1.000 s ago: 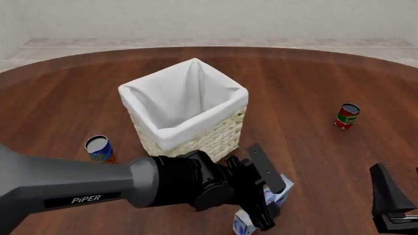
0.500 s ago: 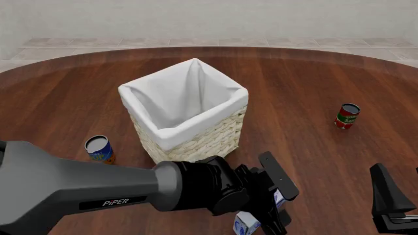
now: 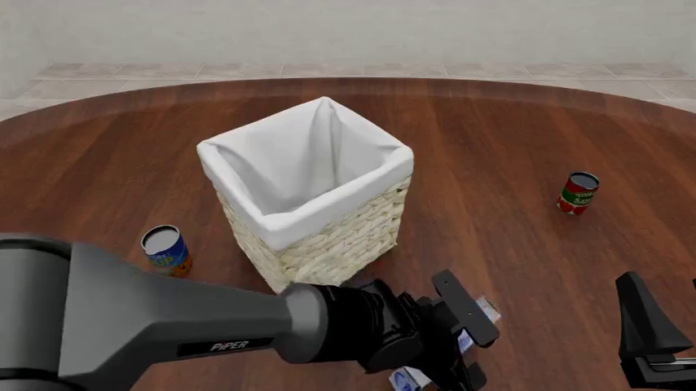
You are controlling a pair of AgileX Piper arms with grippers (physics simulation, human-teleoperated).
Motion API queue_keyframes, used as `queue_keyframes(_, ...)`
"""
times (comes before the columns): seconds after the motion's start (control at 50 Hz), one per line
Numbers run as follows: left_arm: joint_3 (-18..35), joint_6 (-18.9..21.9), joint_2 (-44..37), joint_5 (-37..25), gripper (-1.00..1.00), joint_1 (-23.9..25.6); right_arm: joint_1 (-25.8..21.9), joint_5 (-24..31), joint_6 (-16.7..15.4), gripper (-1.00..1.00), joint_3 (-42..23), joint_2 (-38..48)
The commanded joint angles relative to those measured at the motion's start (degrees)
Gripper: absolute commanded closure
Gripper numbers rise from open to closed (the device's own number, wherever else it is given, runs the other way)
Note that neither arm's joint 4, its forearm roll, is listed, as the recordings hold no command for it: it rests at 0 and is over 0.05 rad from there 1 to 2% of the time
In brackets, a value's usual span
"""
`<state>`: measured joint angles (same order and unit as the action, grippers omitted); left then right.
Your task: Pick up the cream cheese box, and put it in the basket.
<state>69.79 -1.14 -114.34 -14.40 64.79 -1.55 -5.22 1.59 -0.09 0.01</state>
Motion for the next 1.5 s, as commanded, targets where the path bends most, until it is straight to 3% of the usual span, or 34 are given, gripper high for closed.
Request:
queue_keyframes(0.02, -0.7, -0.2, -2.2, 0.4, -1.0, 1.2, 0.0, 0.0, 0.0, -1.0, 0.0, 0.0)
queue_keyframes(0.04, -0.7, -0.4, -2.2, 0.3, 1.0, 1.2, 0.0, 0.0, 0.0, -1.0, 0.0, 0.0)
queue_keyframes(0.38, -2.1, 0.8, 0.7, 0.9, 1.0, 1.0, 0.0, 0.0, 0.0, -1.0, 0.0, 0.0)
queue_keyframes(0.7, -7.4, 3.7, 10.3, 2.9, 1.0, -3.1, 0.0, 0.0, 0.0, -1.0, 0.0, 0.0)
queue_keyframes(0.96, -10.9, 2.6, 19.0, 2.6, 1.0, -4.1, 0.0, 0.0, 0.0, -1.0, 0.0, 0.0)
queue_keyframes(1.0, -11.0, 4.1, 21.3, 2.3, 1.0, -4.8, 0.0, 0.0, 0.0, -1.0, 0.0, 0.0)
queue_keyframes(1.12, -7.4, 1.8, 25.4, -1.8, 1.0, -5.3, 0.0, 0.0, 0.0, -1.0, 0.0, 0.0)
queue_keyframes(1.4, 0.2, 3.6, 36.2, -9.4, 1.0, -9.3, 0.0, 0.0, 0.0, -1.0, 0.0, 0.0)
queue_keyframes(1.44, 2.5, 5.5, 38.9, -11.3, 1.0, -11.4, 0.0, 0.0, 0.0, -1.0, 0.0, 0.0)
queue_keyframes(1.5, 5.4, 4.7, 39.6, -13.7, 1.0, -11.9, 0.0, 0.0, 0.0, -1.0, 0.0, 0.0)
